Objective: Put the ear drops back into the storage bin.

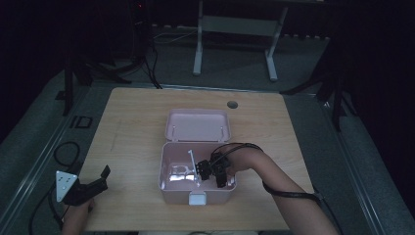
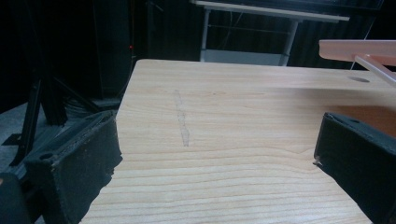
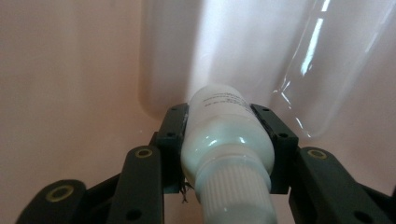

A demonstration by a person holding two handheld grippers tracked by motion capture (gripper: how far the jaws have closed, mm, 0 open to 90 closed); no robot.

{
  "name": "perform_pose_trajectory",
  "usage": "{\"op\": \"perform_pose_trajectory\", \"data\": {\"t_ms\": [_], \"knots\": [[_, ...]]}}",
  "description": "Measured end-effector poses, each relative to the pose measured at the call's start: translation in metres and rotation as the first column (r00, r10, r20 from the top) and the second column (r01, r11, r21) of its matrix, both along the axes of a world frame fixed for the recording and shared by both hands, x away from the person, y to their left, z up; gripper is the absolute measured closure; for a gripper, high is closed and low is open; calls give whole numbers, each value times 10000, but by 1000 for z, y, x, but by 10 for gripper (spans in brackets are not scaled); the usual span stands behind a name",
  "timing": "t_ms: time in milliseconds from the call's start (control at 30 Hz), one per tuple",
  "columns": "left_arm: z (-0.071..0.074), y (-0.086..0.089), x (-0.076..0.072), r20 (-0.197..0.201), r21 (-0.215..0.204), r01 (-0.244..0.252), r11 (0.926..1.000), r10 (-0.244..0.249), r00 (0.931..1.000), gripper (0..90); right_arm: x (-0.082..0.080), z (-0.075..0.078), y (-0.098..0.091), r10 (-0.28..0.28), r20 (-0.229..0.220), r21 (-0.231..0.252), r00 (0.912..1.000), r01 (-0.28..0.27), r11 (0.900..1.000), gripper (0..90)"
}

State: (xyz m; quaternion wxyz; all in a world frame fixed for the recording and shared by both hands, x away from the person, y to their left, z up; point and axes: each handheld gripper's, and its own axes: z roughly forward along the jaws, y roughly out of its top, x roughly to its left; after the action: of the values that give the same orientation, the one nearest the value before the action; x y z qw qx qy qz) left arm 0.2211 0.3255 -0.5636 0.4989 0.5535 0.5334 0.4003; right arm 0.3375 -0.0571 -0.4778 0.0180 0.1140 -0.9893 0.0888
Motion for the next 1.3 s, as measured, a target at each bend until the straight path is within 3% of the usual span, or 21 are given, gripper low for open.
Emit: {"op": "perform_pose_trajectory", "data": {"t_ms": [367, 667, 867, 1300], "knots": [[0, 0, 0, -20, 31, 1, 10000, -1, 10000, 5, 1, -12, 2, -57, 256, -234, 9997, 63, 9997, 592], [0, 0, 0, -30, 11, 1, 10000, -1, 10000, 5, 3, -13, 1, -266, 84, -185, 9996, 268, 9995, 585], [0, 0, 0, -32, 5, -1, 10000, 1, 10000, 4, 3, -11, 0, -362, 56, -68, 9993, 363, 9993, 530], [0, 0, 0, -41, 6, -12, 10000, 12, 10000, 5, 1, 37, -6, -529, 470, 1152, 9975, 472, 9922, 500]]}}
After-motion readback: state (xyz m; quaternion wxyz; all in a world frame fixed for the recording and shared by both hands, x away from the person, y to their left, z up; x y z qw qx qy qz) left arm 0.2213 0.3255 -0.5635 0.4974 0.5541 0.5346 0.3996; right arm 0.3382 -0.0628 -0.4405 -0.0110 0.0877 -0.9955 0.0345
